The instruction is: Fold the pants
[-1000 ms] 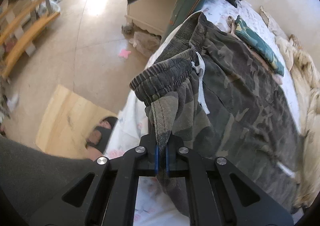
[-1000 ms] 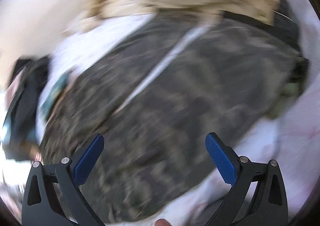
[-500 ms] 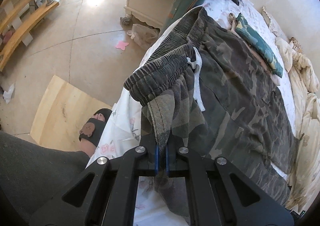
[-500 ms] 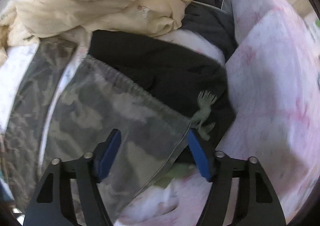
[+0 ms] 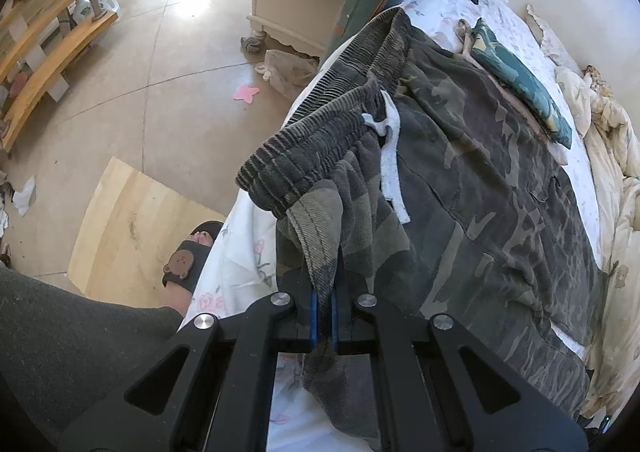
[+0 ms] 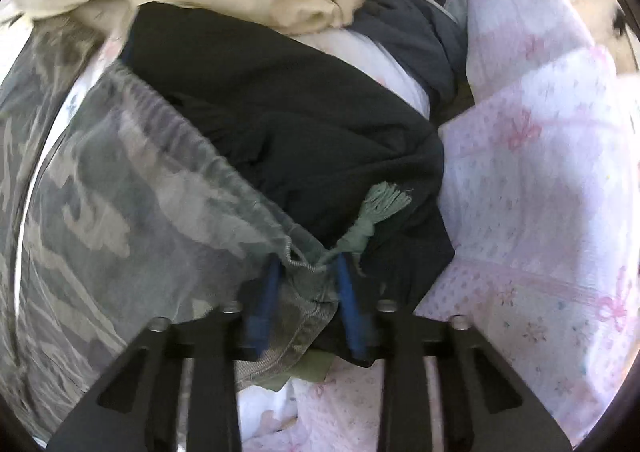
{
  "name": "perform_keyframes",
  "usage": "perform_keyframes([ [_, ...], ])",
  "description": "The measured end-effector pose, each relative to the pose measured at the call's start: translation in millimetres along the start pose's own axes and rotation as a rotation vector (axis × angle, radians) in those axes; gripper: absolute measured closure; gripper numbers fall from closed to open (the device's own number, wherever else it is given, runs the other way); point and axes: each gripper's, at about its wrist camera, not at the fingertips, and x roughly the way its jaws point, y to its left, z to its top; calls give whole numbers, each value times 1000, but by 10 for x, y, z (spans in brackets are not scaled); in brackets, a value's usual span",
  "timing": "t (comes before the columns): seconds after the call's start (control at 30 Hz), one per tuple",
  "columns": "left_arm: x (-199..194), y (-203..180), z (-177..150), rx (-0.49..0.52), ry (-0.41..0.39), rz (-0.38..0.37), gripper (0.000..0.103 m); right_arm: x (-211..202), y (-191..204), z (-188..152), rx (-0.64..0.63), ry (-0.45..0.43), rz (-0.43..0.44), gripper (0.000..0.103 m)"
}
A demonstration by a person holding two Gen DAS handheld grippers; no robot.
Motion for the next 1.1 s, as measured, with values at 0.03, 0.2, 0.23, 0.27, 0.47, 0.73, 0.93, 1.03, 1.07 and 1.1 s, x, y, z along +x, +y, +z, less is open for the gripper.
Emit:
perform_keyframes([
  [0.03, -5, 1, 2, 3, -1, -3, 101, -17, 28, -15, -13, -15, -1, 91],
  [0.2, -21, 22, 2, 5, 1, -9, 101, -240, 37, -86, -44, -95, 48, 94],
  [0.23, -24, 26, 0, 7, 0, -7, 101, -303, 46, -92, -48, -106, 52, 94],
  [0.27, -27, 26, -6, 8, -2, -6, 101, -334, 32, -110, -51, -113, 61, 94],
  [0.47, -94, 22, -7, 12, -30, -10, 101, -684, 49, -221, -87, -186, 137, 94],
  [0.73, -370, -62, 69, 37, -113, -86, 101, -1280, 194, -290, -140, -345, 328, 95],
  [0.93, -515, -77, 398, -20, -121, -123, 101, -1512, 317, -41, -139, -384, 393, 95],
  [1.03, -567, -66, 597, -37, -117, -120, 101, -1508, 408, 158, -154, -399, 373, 95],
  [1.07, -582, -64, 672, -48, -114, -124, 101, -1501, 437, 207, -155, -405, 373, 95],
  [1.1, -605, -64, 736, -59, -111, -132, 101, -1497, 478, 268, -159, -411, 377, 95],
])
